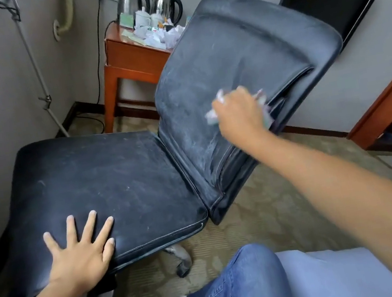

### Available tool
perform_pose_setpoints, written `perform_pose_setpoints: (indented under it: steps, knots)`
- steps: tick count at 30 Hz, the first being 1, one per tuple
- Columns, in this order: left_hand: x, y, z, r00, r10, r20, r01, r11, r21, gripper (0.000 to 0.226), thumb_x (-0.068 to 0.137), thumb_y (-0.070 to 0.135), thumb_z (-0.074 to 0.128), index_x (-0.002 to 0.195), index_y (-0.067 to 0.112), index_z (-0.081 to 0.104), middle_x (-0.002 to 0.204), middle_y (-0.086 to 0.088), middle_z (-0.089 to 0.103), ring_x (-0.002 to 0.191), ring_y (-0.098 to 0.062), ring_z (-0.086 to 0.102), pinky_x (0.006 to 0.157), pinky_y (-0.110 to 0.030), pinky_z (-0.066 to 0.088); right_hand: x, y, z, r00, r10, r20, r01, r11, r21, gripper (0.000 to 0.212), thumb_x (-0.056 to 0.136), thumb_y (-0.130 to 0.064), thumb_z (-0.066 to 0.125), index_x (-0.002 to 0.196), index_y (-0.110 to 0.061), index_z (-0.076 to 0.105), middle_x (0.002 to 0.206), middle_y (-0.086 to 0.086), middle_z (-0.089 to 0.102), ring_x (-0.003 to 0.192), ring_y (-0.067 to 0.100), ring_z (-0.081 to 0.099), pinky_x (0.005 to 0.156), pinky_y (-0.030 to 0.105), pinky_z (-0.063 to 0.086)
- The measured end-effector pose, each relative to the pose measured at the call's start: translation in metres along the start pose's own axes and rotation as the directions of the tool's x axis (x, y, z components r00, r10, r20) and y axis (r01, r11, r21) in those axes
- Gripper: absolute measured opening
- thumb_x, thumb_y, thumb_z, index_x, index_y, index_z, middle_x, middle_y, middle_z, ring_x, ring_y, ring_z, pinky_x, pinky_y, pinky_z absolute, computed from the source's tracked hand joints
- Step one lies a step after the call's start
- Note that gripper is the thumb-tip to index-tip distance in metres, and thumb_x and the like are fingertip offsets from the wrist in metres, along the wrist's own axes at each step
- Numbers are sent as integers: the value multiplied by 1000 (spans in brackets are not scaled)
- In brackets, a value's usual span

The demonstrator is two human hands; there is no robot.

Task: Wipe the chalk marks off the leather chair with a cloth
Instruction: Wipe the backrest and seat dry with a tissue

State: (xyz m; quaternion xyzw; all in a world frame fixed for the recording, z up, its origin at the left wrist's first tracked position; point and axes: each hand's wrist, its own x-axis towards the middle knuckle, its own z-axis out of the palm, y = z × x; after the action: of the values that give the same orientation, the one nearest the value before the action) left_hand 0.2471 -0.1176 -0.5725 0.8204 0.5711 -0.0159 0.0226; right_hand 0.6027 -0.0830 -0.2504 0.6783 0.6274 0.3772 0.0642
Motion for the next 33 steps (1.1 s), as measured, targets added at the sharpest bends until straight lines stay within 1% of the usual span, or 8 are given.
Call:
perform_pose_setpoints:
  steps: [4,8,10,12,16,19,27,33]
  knots:
    - [-3,1,-2,998,34,-61,-37,998,-41,61,90,50,41,135,22,71,142,-20,62,132,-60,43,113,-72,-12,-57,-72,34,860,-360,361,395,918,-27,19,75,-14,70,90,-23,63,102,4,64,80,27,60,76,38,41]
    - [15,9,-9,1000,5,-27,-9,984,-179,59,79,45,44,106,1,74,118,-34,59,121,-56,50,100,-83,16,-25,-28,14,890,-407,205,423,905,-38,22,70,-2,52,77,-23,52,93,7,59,70,25,47,64,38,29]
    - [25,13,-17,1000,13,1,-12,972,-235,52,75,46,44,90,1,66,105,-31,54,116,-51,51,98,-82,19,9,24,-21,936,-349,48,352,929,-111,23,71,-2,53,73,-24,45,89,12,59,68,28,48,65,39,26]
    - [32,13,-19,999,45,-5,-45,966,-254,52,73,46,45,89,1,64,108,-29,53,117,-49,52,100,-82,20,41,87,-61,986,-158,-58,145,971,-191,17,67,-1,62,75,-15,55,94,19,60,74,37,57,68,42,34]
    - [43,5,-11,994,112,-8,-112,972,-208,69,74,50,48,117,3,74,140,-23,62,134,-48,51,106,-81,23,65,162,-85,964,249,-97,-251,968,-7,32,77,-10,57,109,-8,59,106,23,59,94,45,58,75,47,46]
    - [45,5,-15,988,143,-57,-152,969,-196,75,76,59,51,133,13,72,147,-18,59,138,-50,48,111,-79,26,50,131,-51,966,201,-165,-203,979,8,35,80,-22,53,114,-16,57,109,19,59,97,43,55,80,49,45]
    - [34,27,-16,985,172,-20,-173,969,-179,84,75,74,58,136,16,70,145,-24,60,134,-58,50,108,-81,26,60,106,-11,982,15,-187,4,995,101,40,82,-18,66,120,-17,54,106,14,54,103,38,51,83,49,44]
    - [52,42,-28,973,224,-60,-230,962,-144,68,76,66,58,118,16,77,117,-23,68,101,-47,61,88,-65,42,86,81,16,972,129,-198,-77,965,251,53,78,-37,56,127,-18,55,112,16,54,109,38,50,98,46,39]
